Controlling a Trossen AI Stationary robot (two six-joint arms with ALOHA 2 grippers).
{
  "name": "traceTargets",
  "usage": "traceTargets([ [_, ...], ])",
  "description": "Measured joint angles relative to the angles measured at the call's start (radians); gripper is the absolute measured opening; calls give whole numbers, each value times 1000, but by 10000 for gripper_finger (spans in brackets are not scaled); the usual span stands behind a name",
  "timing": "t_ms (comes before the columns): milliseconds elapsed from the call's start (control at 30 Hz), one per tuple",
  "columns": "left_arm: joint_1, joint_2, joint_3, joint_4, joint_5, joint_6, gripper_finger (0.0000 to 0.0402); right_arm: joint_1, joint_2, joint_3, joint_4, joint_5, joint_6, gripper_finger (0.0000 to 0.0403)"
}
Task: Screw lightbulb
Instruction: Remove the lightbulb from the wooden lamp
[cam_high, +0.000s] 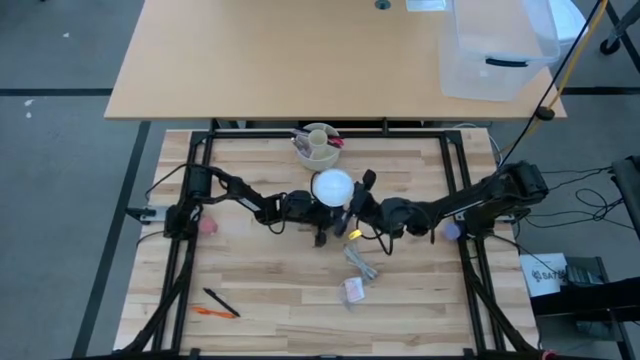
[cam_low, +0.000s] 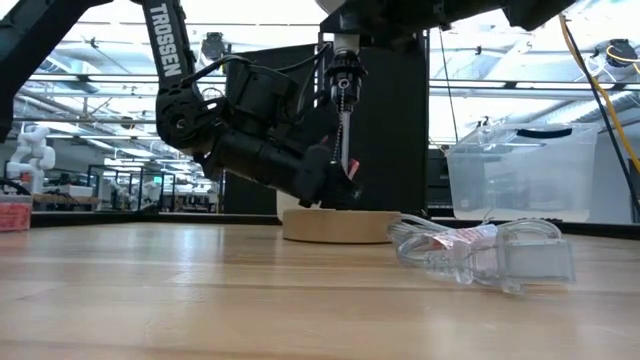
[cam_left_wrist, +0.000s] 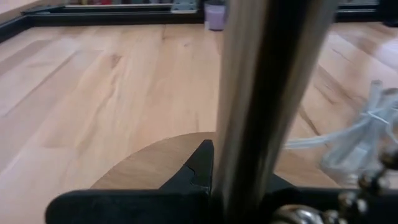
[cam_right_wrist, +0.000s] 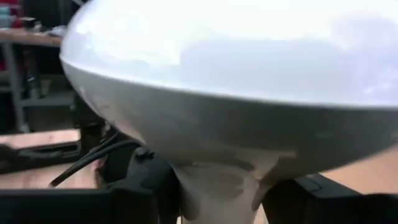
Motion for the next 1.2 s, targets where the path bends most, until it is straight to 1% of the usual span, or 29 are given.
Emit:
traceTargets([
  [233,8,0,0,0,124,36,18,-33,-60,-1,-124,-152,21,159],
  [333,13,0,0,-1,171,52,18,-60,-73,-1,-152,-255,30,162],
  [433,22,0,-1,-3,244,65,18,-90,-74,-1,-156,-360,29,163],
  [533,30,0,-1,-4,287,72,18,-121,-76,0,-167,-436,28,160],
  [833,32,0,-1,-7,347,94,18,-182,-77,1,-173,-654,-18,162],
  [1200,27,0,-2,-9,361,93,18,-262,-77,3,-182,-1028,-79,163],
])
